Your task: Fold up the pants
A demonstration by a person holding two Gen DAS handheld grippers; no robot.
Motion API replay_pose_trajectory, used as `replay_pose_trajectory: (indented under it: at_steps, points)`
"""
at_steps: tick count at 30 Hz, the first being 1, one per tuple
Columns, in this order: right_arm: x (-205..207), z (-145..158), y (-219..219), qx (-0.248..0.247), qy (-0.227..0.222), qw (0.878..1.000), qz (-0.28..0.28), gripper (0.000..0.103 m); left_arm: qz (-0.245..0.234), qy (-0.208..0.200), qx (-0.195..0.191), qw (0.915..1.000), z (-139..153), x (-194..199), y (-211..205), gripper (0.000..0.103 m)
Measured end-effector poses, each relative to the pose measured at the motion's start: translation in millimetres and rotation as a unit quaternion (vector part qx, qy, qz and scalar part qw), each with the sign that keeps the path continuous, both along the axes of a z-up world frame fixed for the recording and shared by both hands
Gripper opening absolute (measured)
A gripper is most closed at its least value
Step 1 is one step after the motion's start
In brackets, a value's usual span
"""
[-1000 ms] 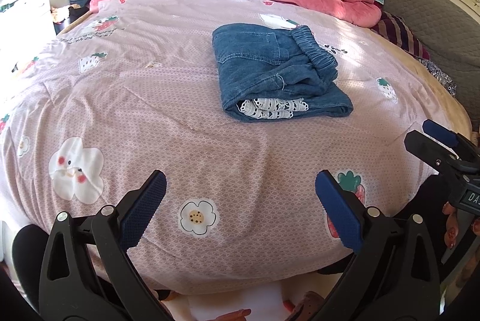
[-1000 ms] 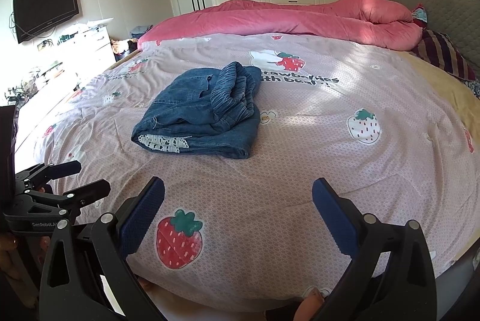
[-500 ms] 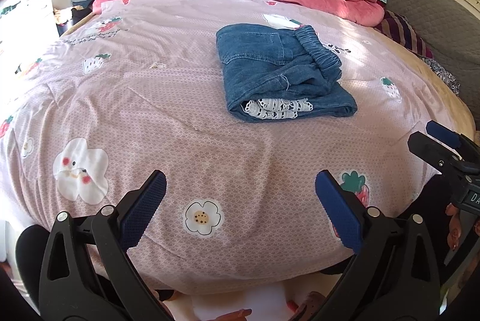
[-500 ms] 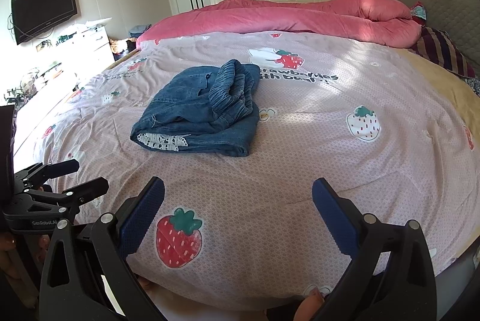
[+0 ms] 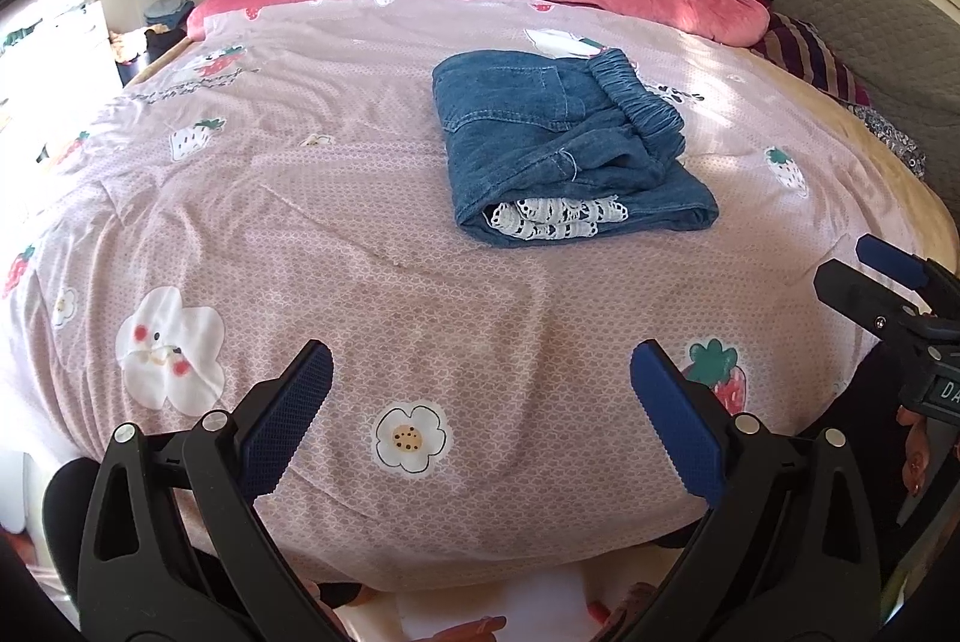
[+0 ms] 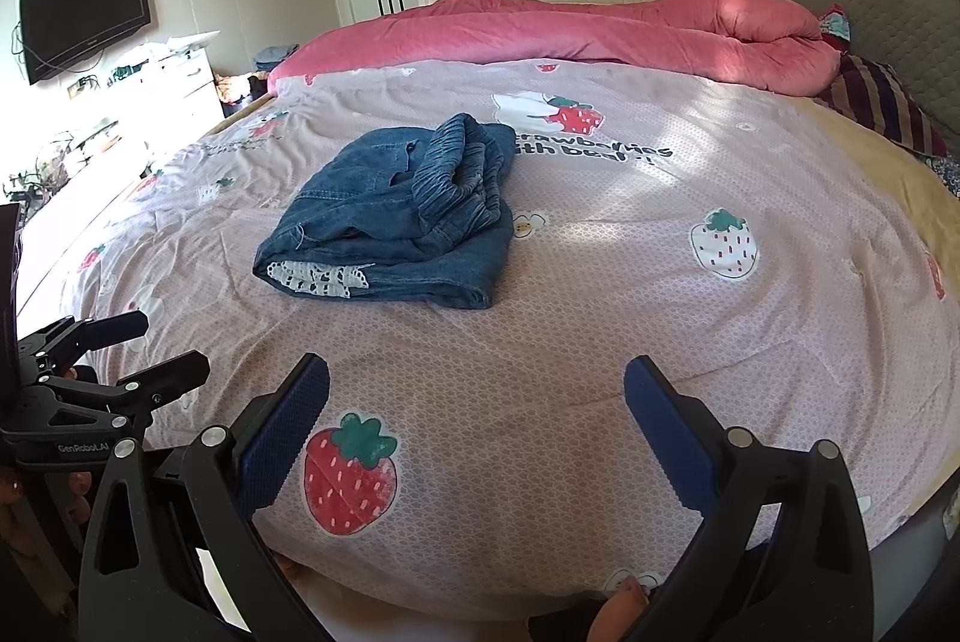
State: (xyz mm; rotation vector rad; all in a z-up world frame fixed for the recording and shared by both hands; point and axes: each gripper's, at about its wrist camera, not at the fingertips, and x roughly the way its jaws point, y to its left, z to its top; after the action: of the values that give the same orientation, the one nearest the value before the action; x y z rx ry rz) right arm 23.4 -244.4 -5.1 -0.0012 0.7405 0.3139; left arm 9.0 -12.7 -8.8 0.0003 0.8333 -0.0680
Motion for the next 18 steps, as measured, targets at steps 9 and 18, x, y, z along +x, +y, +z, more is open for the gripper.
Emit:
replay_pose_trajectory:
  at_steps: [9,18]
  points:
    - [8,-9,-4,-0.007,0.013,1.0,-0.013,0.098,0.001,0.015,0.012,0.9998,-6,5,-4,0.093]
    - [33,-11,-29,-0.008,0.016,0.999,-0.046,0.098,-0.007,-0.012,-0.031,0.9994,8,8,17,0.093]
